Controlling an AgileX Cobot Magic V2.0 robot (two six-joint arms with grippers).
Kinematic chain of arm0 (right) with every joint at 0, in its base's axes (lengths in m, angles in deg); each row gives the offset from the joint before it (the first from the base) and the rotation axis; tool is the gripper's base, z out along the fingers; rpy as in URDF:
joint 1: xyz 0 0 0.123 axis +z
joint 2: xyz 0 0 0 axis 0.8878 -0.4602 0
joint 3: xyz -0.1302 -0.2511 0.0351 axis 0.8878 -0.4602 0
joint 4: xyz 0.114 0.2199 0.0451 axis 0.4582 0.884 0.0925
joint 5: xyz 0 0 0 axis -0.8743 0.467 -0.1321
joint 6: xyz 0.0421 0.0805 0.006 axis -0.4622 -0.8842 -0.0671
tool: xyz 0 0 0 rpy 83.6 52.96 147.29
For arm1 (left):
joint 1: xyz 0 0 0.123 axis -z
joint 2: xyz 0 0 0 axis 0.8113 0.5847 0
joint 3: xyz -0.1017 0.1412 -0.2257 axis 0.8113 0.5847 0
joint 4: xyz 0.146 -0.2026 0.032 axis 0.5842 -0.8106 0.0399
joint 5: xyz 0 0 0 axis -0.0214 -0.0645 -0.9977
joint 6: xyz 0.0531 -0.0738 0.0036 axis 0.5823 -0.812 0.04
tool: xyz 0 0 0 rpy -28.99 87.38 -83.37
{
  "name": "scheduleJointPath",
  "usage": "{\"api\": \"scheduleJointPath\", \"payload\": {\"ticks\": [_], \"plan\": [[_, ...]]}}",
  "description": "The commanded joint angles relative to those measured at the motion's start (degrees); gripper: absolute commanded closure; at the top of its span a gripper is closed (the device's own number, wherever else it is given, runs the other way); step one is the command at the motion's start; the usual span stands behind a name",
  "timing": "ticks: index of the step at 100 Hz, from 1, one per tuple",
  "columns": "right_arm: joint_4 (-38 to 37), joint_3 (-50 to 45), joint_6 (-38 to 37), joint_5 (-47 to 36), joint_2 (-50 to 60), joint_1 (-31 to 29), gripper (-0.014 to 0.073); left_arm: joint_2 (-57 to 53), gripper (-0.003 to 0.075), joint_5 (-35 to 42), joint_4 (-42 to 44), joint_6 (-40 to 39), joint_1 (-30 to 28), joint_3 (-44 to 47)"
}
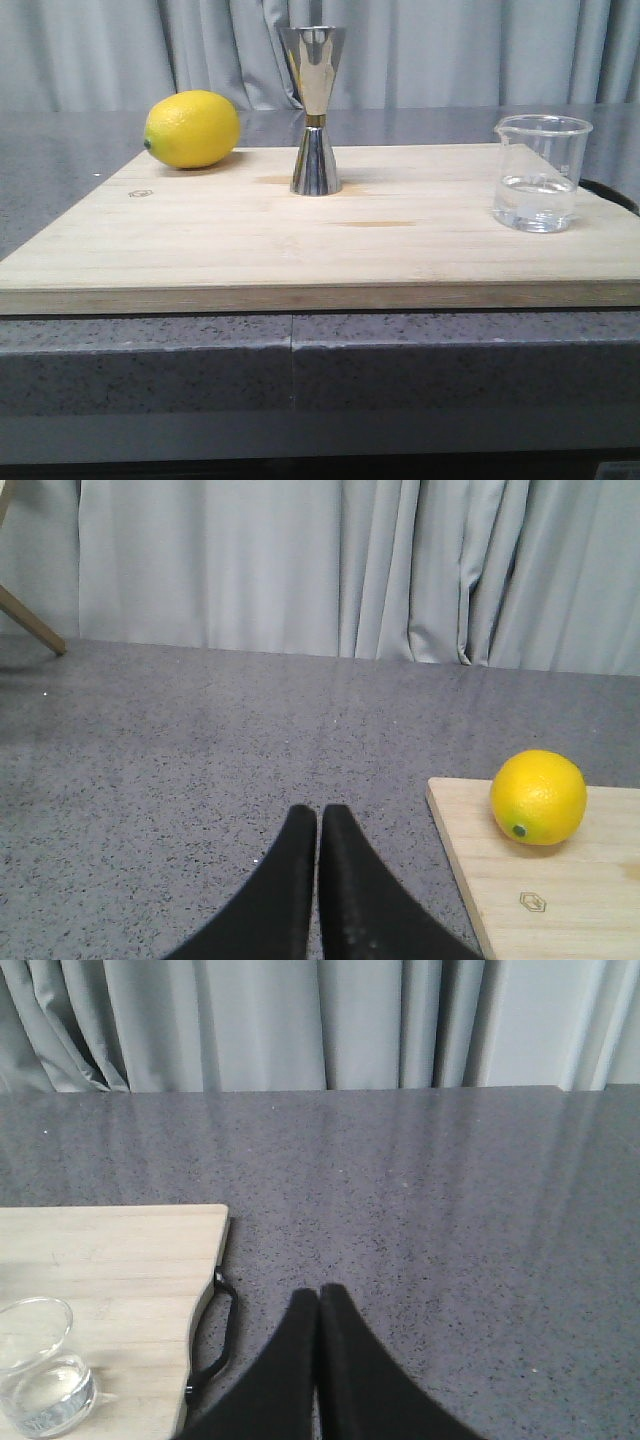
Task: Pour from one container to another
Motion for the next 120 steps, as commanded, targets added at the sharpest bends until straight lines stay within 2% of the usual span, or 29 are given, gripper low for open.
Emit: {"api": "scheduleJointPath", "payload": {"ticks": [1,52,59,66,73,76,81,88,95,101,120], "plan": [[-0.8,2.1,0.5,-4.9,-1.1,-0.4,0.0662,1.2,0.0741,4.7,0.0,0.1,0.5,-2.2],[-0.8,2.1,0.5,-4.5,-1.1,-0.4,0.0661,1.3,0.0741,4.7,0.0,0.1,0.5,-2.2],[-0.8,2.1,0.5,-4.1,-1.1,-0.4,0.0627,1.3,0.0741,4.7,-0.4,0.1,0.5,-2.2],[-0.9,2.1,0.5,-4.2,-1.1,-0.4,0.0526,1.3,0.0731,4.7,-0.4,0.1,0.5,-2.2],[-1.5,2.1,0.5,-4.3,-1.1,-0.4,0.0368,1.4,0.0651,4.7,0.8,0.1,0.5,-2.2],[-1.6,2.1,0.5,-4.0,-1.1,-0.4,0.0299,1.5,0.0596,4.7,1.9,0.1,0.5,-2.2],[-1.7,2.1,0.5,-3.9,-1.1,-0.4,0.0176,1.5,0.0461,4.7,3.7,0.1,0.5,-2.2],[-1.7,2.1,0.5,-3.9,-1.1,-0.4,0.0078,1.5,0.0281,4.7,5.5,0.1,0.5,-2.2],[-1.7,2.1,0.5,-3.9,-1.1,-0.4,0.0052,1.5,0.0155,5.3,5.5,0.1,0.5,-2.2],[-1.7,2.1,0.5,-3.9,-1.1,-0.4,0.0055,1.5,0.0118,5.7,5.5,0.1,0.5,-2.2],[-1.7,2.1,0.5,-3.9,-1.1,-0.4,0.0059,1.5,0.0124,5.7,5.5,0.1,0.5,-2.0]]}}
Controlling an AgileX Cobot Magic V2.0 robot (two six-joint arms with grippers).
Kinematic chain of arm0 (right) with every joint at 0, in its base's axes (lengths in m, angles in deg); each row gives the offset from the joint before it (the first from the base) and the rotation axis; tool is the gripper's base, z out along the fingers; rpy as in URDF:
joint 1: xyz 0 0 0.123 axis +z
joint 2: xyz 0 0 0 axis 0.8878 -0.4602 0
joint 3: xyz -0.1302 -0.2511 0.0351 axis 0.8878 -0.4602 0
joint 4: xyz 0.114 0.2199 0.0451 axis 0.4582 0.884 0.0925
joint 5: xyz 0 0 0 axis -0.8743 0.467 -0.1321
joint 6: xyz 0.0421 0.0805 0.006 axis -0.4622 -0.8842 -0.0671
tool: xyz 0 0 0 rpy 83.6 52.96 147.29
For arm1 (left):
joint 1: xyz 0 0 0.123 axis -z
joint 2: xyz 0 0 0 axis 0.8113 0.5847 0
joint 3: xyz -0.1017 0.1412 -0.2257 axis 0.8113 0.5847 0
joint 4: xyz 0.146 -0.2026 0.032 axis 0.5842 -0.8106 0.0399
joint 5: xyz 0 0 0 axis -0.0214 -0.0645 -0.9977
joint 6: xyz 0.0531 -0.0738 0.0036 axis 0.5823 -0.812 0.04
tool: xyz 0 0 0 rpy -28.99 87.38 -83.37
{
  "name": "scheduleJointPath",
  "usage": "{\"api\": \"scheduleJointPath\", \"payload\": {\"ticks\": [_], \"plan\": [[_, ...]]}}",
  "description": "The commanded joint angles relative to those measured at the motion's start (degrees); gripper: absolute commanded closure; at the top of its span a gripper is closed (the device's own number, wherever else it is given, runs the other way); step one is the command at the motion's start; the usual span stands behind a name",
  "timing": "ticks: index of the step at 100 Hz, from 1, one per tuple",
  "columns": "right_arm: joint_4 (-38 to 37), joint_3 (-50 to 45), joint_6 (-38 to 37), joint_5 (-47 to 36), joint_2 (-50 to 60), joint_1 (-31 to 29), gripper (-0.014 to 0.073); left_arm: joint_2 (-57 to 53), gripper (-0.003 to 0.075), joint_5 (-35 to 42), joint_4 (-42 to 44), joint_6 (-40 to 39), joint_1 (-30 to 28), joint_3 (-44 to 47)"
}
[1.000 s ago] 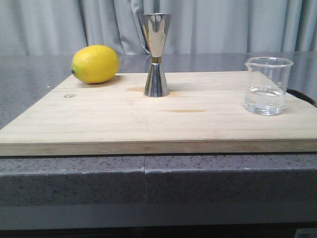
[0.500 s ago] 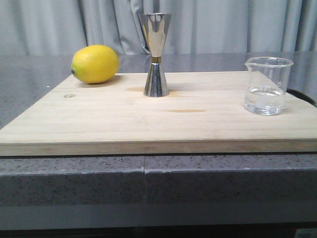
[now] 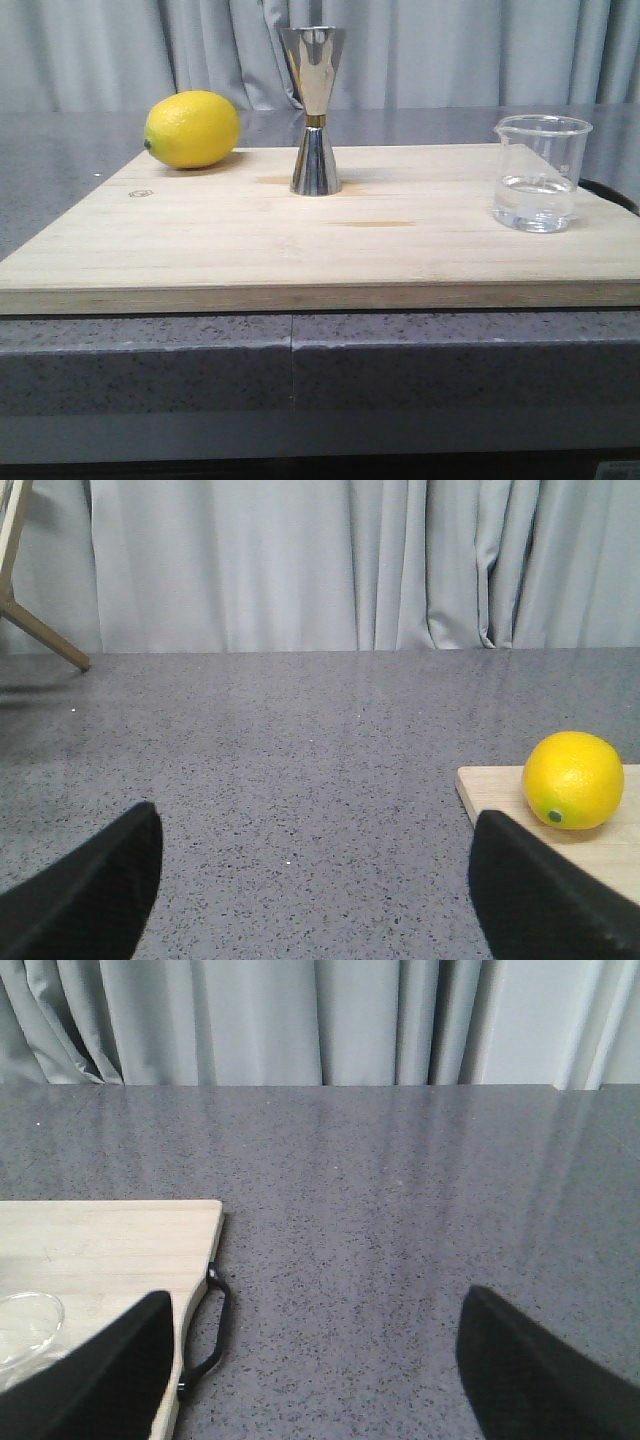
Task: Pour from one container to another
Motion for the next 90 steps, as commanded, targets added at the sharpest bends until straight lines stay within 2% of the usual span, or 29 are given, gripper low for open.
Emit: {"api": "scheduleJointPath", "payload": {"ticks": [1,41,64,77,90], "plan": [[-0.8,1.9,0.5,-4.1,-0.9,-0.4,0.0059,0.9,0.0124,5.1,0.2,0.1,0.5,-2.0],[0.3,2.0,0.5,-3.8,-0.9,-0.4,0.0059,1.5,0.0124,3.6,-2.8,0.1,0.5,-2.2],[0.3,3.4,0.5,1.1,-2.7,-0.4,0.0058,6.8,0.0124,-10.7,-2.8,1.9,0.5,-9.0],[0.3,3.4,0.5,1.4,-3.4,-0.4,0.0058,12.0,0.0124,-18.6,-6.4,7.8,0.5,-13.7],[0.3,3.4,0.5,1.4,-3.7,-0.4,0.0058,18.2,0.0124,-24.7,-15.8,18.0,0.5,-18.0]]}}
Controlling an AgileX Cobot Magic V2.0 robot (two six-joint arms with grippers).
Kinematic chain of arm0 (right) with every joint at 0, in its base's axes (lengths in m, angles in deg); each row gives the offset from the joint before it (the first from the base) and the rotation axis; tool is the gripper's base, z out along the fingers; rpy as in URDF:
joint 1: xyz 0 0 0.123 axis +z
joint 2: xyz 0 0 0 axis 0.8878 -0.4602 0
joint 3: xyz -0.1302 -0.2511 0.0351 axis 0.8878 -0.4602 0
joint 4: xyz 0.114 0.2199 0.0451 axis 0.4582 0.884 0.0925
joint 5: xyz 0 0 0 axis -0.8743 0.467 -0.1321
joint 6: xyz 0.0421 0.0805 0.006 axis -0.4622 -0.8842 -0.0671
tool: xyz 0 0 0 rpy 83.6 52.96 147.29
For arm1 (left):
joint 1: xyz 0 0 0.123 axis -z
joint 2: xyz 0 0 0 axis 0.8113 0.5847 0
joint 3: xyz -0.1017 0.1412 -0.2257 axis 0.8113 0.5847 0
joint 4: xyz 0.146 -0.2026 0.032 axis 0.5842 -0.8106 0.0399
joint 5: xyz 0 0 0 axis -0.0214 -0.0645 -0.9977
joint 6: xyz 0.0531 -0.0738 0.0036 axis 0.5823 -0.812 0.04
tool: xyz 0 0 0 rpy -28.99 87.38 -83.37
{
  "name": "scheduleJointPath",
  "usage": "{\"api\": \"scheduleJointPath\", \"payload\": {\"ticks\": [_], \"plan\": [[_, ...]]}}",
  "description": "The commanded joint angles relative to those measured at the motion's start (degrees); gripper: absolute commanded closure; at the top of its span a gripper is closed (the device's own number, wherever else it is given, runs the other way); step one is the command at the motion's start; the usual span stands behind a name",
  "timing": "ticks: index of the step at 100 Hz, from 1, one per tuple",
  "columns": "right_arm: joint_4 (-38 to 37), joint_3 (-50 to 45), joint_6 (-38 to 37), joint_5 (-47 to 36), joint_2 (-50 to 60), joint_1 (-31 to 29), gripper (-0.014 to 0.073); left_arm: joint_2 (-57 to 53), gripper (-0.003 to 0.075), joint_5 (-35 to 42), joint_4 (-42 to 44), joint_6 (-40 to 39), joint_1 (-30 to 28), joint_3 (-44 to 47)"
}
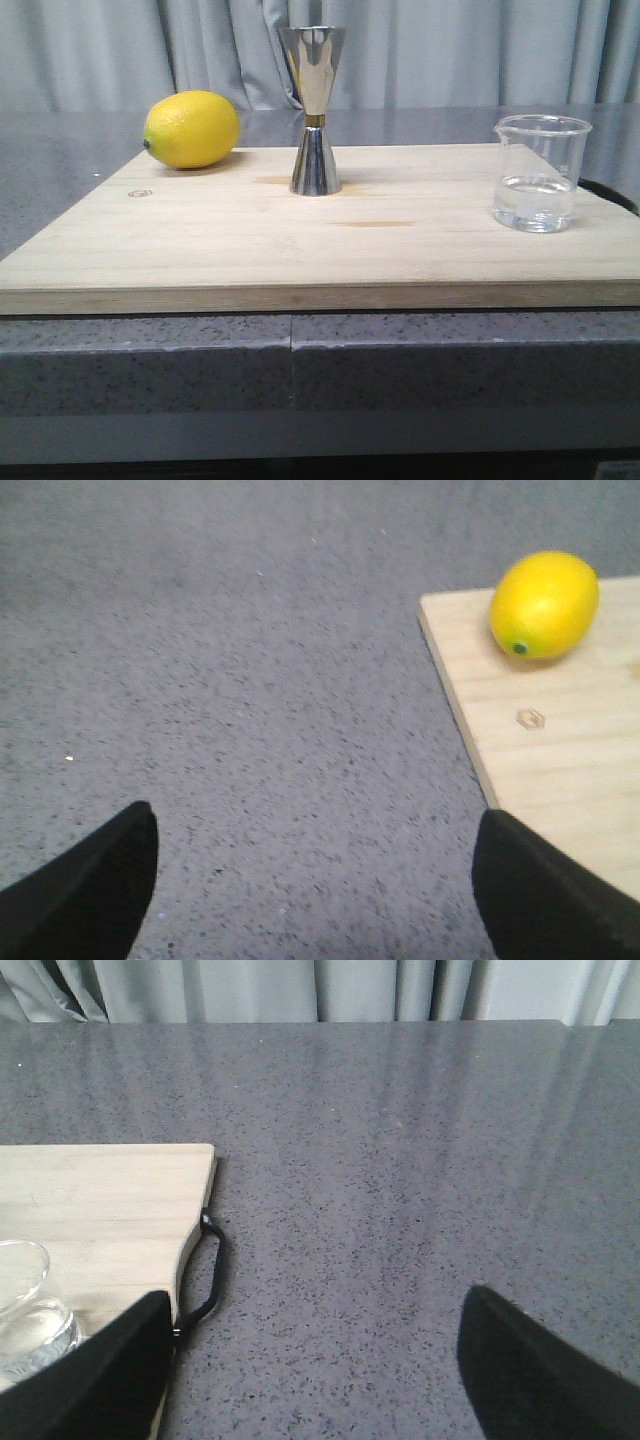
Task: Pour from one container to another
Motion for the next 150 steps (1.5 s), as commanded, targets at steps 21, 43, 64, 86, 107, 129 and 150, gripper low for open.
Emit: {"api": "scheduleJointPath", "payload": {"ticks": [21,43,64,86,107,129,150], "plan": [[-0.1,2.0,0.5,-3.8,-1.0,-0.4,0.0058,14.3,0.0124,-3.1,-26.5,26.1,0.5,-6.4],[-0.1,2.0,0.5,-3.8,-1.0,-0.4,0.0058,24.8,0.0124,-6.6,-49.4,48.4,-0.4,-6.4],[-0.1,2.0,0.5,-3.8,-1.0,-0.4,0.0059,31.8,0.0124,-11.3,-65.3,70.4,-1.1,-6.4],[-0.1,2.0,0.5,-3.8,-1.0,-0.4,0.0058,38.6,0.0124,-20.1,-77.5,88.5,-1.1,-6.4],[-0.1,2.0,0.5,-3.8,-1.0,-0.4,0.0059,45.5,0.0124,-29.5,-84.9,99.7,-1.1,-6.4],[-0.1,2.0,0.5,-3.8,-1.0,-0.4,0.0059,50.0,0.0124,-34.2,-90.0,109.1,-0.9,-6.4],[-0.1,2.0,0.5,-3.8,-1.0,-0.4,0.0059,52.6,0.0124,-34.2,-95.6,115.2,1.9,-6.4]]}}
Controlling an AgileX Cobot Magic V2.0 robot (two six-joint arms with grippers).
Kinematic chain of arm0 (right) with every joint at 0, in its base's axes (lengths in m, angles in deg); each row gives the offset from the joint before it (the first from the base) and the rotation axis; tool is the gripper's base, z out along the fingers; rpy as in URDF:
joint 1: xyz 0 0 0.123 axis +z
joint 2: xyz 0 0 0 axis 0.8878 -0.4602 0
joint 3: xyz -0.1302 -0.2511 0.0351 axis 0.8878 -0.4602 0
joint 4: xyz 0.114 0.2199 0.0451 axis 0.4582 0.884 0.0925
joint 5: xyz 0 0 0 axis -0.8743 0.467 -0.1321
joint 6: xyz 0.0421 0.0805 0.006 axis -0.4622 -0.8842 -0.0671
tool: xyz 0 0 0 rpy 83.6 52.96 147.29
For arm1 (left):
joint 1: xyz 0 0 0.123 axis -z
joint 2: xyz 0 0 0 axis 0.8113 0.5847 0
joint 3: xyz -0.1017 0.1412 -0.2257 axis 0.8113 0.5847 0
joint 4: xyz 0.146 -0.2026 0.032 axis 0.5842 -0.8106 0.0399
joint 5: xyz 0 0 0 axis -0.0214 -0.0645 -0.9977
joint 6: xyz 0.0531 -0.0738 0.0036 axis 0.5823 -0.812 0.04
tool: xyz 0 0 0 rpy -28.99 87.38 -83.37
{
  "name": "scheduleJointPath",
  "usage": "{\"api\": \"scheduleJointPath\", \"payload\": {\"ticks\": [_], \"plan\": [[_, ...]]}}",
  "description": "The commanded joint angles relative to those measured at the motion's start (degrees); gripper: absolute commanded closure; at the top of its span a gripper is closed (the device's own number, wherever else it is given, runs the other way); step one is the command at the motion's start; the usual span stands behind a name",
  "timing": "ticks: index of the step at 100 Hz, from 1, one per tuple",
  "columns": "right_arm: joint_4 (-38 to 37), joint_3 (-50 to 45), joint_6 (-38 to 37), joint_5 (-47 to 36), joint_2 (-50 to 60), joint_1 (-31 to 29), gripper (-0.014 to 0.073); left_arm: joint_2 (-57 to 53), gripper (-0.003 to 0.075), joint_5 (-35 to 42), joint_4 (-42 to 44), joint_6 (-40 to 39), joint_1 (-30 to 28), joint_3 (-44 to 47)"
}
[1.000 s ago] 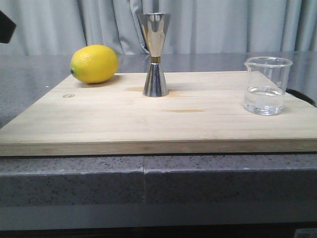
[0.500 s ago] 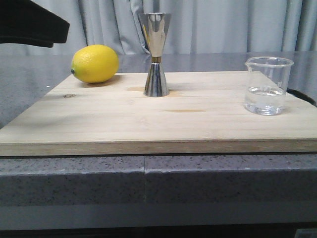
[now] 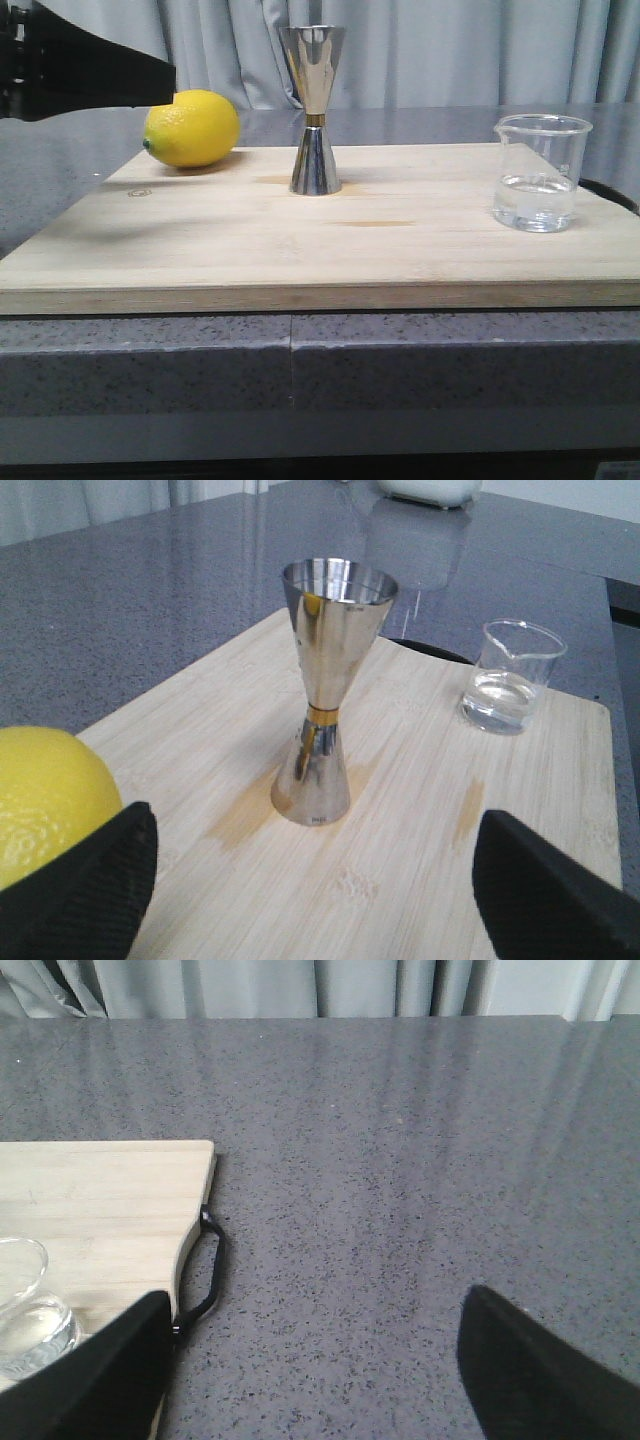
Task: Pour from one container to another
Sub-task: 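Reach the left gripper forward and close it around the steel jigger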
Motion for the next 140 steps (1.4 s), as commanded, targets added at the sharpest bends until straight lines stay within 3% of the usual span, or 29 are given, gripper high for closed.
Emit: {"api": "scheduleJointPath", "payload": {"ticks": [1,55,102,140], "plan": [[-0.1,2.0,0.5,-4.0,-1.0,-0.4,0.0059,-0.9,0.0124,-6.9,-6.6,2.8,1.7,-1.6],[-0.1,2.0,0.5,-2.2,-1.0,-0.4,0.0059,9.0,0.0124,-6.5,-8.5,5.0,12.3,-11.3],[-0.1,2.0,0.5,-2.2,-1.0,-0.4,0.0059,16.6,0.0125,-6.2,-8.5,3.5,15.8,-20.0],[-0.1,2.0,0.5,-2.2,-1.0,-0.4,0.0059,17.0,0.0246,-3.0,-8.5,2.8,18.0,-22.0]]}}
